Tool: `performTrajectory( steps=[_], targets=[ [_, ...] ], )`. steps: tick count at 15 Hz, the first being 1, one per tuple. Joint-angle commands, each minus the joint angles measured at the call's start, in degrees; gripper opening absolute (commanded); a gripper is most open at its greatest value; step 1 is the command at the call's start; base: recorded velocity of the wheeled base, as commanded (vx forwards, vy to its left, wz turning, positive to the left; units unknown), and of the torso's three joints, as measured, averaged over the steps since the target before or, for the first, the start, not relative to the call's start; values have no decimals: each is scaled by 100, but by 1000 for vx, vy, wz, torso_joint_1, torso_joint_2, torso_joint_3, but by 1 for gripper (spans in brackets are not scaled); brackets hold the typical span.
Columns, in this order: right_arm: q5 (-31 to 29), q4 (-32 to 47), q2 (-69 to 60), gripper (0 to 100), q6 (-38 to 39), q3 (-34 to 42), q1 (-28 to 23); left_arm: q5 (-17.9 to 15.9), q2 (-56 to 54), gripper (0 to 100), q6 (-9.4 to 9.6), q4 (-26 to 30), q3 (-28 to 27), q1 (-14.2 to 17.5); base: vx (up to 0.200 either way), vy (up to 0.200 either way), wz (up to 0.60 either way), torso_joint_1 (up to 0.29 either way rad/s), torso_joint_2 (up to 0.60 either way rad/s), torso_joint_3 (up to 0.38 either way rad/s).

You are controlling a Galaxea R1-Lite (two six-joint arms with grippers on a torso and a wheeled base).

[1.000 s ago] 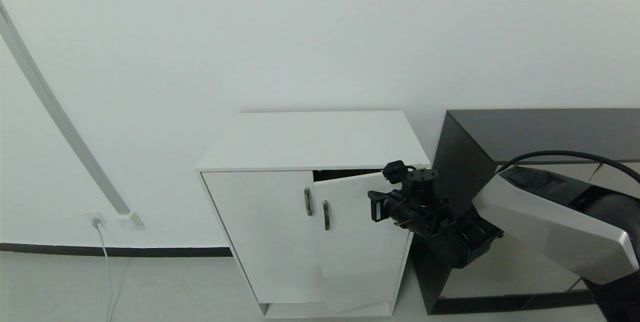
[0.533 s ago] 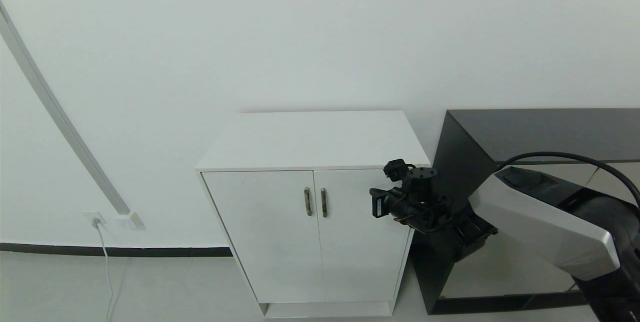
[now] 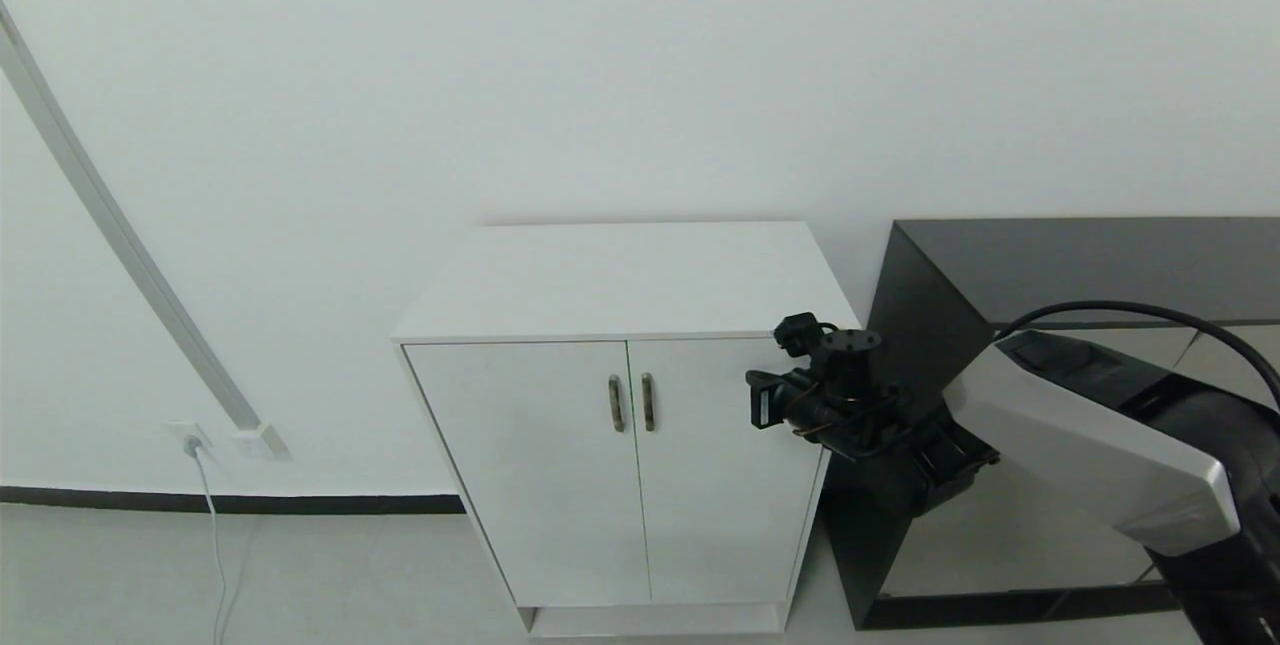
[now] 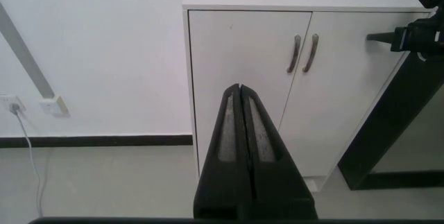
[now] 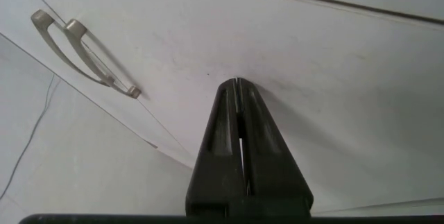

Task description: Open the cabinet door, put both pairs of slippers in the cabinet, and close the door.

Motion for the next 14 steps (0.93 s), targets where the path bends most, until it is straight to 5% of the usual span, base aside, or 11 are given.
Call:
performTrajectory(
  steps=[1, 5, 9, 14],
  targets=[
    [8, 2, -3, 0, -8, -7, -7, 2, 5, 0, -4, 0, 0, 4, 0, 0, 0, 0, 0, 0],
    [8, -77, -328, 0, -8, 380, 28, 2, 5, 0, -4, 0, 0, 4, 0, 0, 0, 0, 0, 0],
    [-71, -675, -1708, 0, -8, 2006, 45, 2, 5, 0, -4, 0, 0, 4, 0, 0, 0, 0, 0, 0],
    [-1354, -842, -3808, 0, 10, 4186, -517, 2, 5, 0, 5, 0, 0, 4, 0, 0, 0, 0, 0, 0]
  ],
)
